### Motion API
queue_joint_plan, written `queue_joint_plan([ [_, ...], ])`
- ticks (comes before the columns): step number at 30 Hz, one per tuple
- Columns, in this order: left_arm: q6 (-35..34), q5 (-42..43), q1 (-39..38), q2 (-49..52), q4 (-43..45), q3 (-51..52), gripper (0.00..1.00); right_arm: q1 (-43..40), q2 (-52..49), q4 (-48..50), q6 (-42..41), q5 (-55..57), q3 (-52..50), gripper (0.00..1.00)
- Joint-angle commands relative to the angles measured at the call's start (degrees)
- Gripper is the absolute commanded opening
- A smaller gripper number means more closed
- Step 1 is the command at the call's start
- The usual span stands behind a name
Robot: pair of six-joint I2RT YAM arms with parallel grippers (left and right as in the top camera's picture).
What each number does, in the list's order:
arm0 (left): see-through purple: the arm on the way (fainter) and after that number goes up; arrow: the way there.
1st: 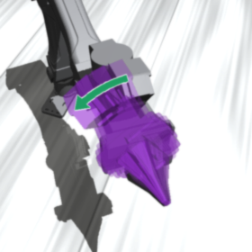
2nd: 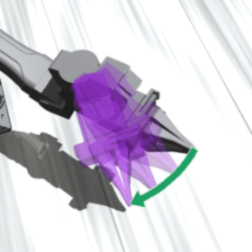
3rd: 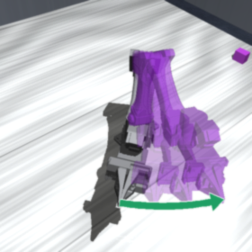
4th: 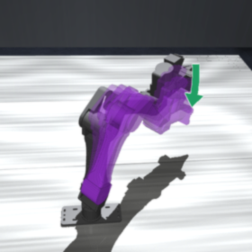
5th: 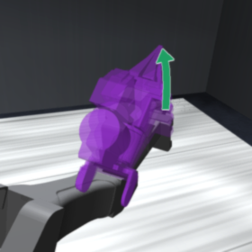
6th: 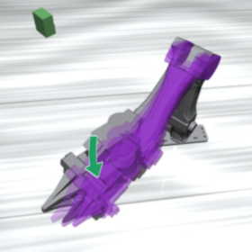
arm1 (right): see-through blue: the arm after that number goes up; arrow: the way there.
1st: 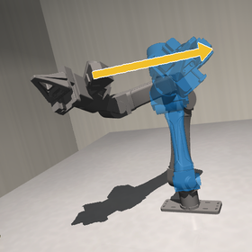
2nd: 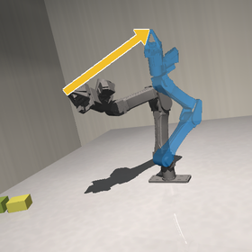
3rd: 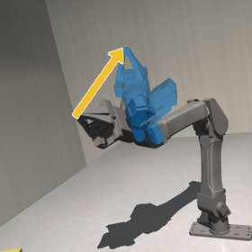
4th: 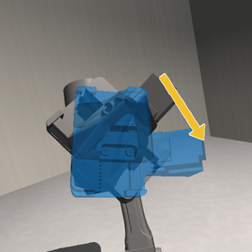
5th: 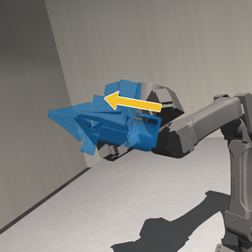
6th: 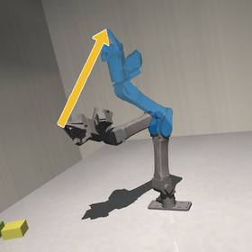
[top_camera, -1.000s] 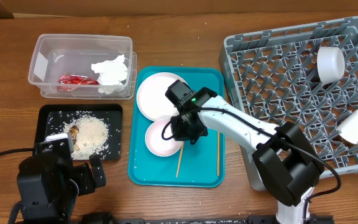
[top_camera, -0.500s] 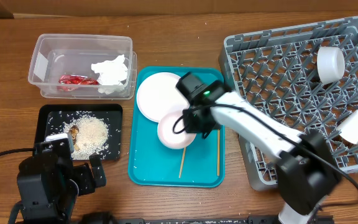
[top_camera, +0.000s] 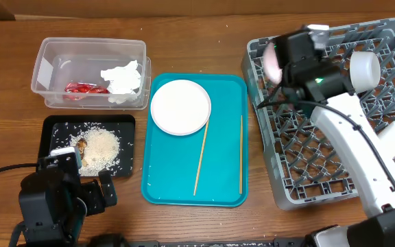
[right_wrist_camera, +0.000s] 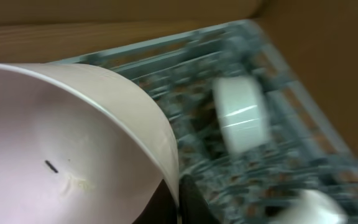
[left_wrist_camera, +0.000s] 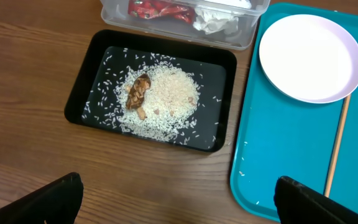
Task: Sort waste into correct bins and load items into the dishwasher
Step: 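Carry the pink bowl into the rack and release it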
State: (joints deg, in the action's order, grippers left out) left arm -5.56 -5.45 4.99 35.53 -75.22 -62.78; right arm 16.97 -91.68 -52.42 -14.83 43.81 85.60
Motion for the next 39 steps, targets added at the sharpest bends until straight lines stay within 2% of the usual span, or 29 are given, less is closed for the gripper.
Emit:
queue_joint_plan([
  [1, 0.24, -0.66, 0.22, 0.13, 0.07, -0.28, 1.00, -3.72, -2.84, 0.76, 2.86, 17.38, 0.61, 0.04],
  [8, 0.24, -0.66, 0.22, 0.13, 0.07, -0.28, 1.00, -8.44, -12.24, 3.34, 2.86, 26.84, 0.61, 0.04],
  [13, 0.24, -0.66, 0.22, 0.13, 0.07, -0.28, 1.00, -8.70, -16.55, 6.36, 2.86, 27.04, 0.61, 0.04],
  [18, 0.24, -0.66, 0.22, 0.13, 0.07, -0.28, 1.00, -8.68, -19.41, 5.38, 2.25, 24.63, 0.31, 0.04],
  [20, 0.24, -0.66, 0.22, 0.13, 0.07, -0.28, 1.00, -8.41, -19.63, 2.49, -2.05, 22.67, -0.33, 0.04],
  [21, 0.24, -0.66, 0.22, 0.13, 0.07, -0.28, 1.00, -8.04, -19.63, -0.72, -6.73, 20.74, -0.42, 0.04],
  [29, 0.24, -0.66, 0.22, 0.13, 0.07, -0.28, 1.00, -5.95, -19.61, -10.82, -17.99, 10.91, -0.42, 0.04],
  [31, 0.24, -0.66, 0.22, 0.13, 0.07, -0.28, 1.00, -5.20, -19.61, -12.11, -18.69, 8.09, -0.42, 0.10],
  [33, 0.24, -0.66, 0.22, 0.13, 0.04, -0.28, 1.00, -4.33, -19.56, -13.25, -18.67, 5.22, -0.42, 0.25],
  [37, 0.24, -0.66, 0.22, 0.13, 0.07, -0.28, 1.00, -2.58, -19.04, -15.21, -18.69, 3.19, -0.39, 0.34],
  [39, 0.24, -0.66, 0.22, 0.13, 0.07, -0.28, 1.00, -1.84, -17.97, -15.69, -18.67, 3.21, -0.39, 0.43],
])
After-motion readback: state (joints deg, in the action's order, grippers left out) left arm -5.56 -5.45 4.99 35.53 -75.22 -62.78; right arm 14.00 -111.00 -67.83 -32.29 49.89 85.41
